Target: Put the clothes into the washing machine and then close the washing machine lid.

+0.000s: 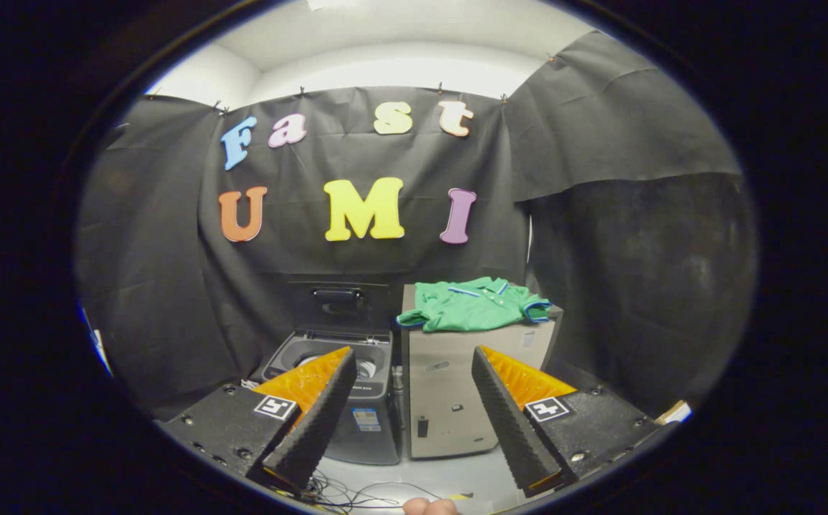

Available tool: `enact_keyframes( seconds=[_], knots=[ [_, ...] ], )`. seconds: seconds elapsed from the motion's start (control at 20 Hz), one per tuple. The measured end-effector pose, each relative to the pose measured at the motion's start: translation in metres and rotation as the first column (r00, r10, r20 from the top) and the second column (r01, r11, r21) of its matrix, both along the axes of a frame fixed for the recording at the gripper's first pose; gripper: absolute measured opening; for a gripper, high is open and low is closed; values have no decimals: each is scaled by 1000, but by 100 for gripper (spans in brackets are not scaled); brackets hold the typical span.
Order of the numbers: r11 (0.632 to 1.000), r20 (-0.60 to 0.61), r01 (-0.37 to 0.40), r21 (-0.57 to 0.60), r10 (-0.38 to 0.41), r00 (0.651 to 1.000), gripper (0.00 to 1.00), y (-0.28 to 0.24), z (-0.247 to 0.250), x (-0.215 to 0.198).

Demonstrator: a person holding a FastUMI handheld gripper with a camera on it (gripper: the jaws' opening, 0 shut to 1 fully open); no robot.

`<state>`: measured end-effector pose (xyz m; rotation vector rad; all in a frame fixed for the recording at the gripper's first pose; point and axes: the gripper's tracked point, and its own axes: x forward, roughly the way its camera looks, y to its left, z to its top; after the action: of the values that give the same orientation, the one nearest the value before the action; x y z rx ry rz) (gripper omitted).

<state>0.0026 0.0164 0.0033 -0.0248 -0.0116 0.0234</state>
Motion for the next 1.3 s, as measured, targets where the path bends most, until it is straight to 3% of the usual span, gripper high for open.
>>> enact_keyframes(
  seconds=[0.8, 1.3],
  knots=[
    [1000, -7, -15, -22, 15, 1000, 100, 19, 4, -2],
    [997, 40, -7, -72, 9, 999, 100, 19, 53, 17]
  ],
)
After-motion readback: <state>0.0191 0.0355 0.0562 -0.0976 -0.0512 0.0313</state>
